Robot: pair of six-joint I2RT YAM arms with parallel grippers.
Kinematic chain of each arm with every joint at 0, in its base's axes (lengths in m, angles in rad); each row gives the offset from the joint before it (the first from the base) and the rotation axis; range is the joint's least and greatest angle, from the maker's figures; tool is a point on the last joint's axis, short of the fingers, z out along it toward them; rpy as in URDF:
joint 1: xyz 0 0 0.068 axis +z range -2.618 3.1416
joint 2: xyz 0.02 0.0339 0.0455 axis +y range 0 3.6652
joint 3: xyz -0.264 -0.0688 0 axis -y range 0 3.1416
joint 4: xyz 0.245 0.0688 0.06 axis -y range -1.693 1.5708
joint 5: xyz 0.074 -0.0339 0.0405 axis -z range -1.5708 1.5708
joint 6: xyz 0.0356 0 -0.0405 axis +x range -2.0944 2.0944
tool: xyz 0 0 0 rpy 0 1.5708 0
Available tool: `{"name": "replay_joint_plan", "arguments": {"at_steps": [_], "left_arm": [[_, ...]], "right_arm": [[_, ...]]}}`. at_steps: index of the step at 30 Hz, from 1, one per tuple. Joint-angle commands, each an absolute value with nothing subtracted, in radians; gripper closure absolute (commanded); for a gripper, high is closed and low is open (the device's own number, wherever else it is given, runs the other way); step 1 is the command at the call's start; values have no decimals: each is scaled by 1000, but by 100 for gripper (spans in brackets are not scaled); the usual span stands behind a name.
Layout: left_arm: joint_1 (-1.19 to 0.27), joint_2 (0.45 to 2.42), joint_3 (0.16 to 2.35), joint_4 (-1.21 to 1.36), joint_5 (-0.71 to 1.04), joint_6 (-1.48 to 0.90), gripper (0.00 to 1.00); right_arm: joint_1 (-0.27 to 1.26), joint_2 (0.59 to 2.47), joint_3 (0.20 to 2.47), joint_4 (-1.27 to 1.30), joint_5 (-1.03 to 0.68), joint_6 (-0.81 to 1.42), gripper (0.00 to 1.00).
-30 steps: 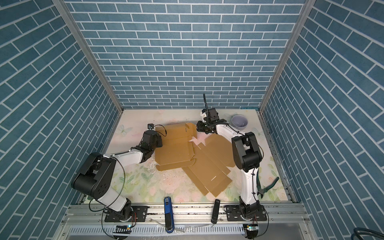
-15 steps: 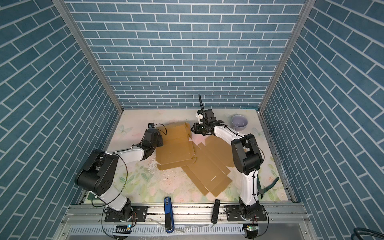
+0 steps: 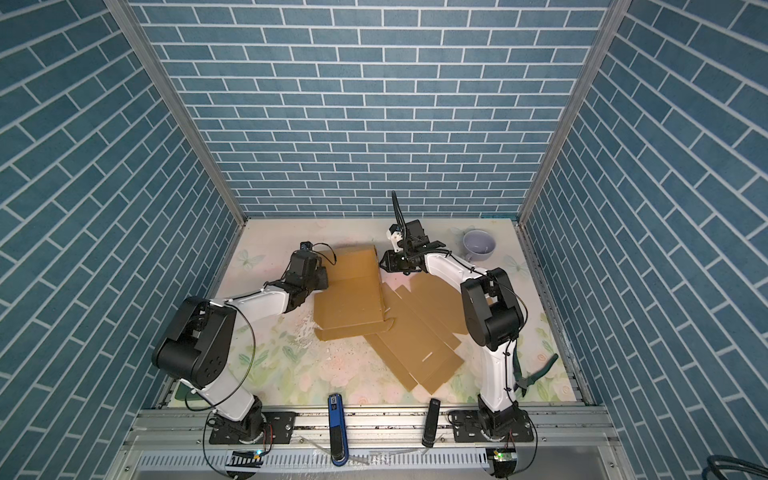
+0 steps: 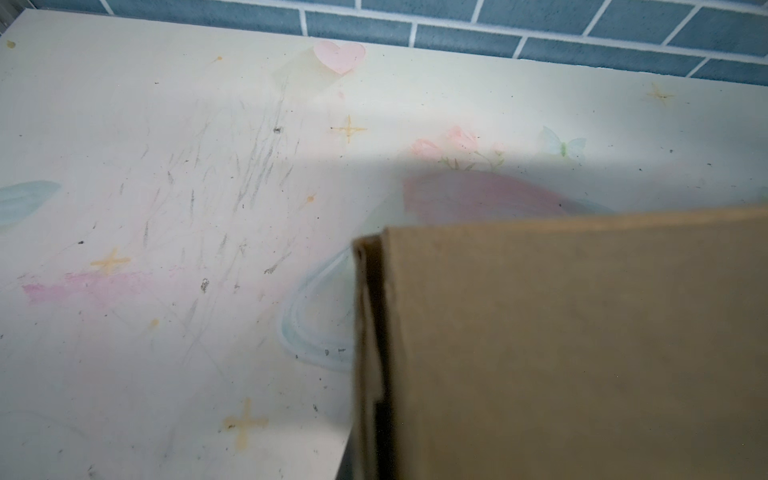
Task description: Fold the paper box
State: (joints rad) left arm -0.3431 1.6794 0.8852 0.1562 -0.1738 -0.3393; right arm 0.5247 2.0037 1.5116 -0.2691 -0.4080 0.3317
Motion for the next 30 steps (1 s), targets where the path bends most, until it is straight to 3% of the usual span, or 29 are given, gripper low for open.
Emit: {"name": "replay_joint_plan", "arguments": {"at_steps": [1,30], "left_arm": [[-324,1668,891,101,-138,-358,98],[-252,1670,991,-74,69,-389,98]], "right_arm": [[537,1951,1491,-265,-409,318,64],[567,1939,1415,-256,-405,334,58]]}}
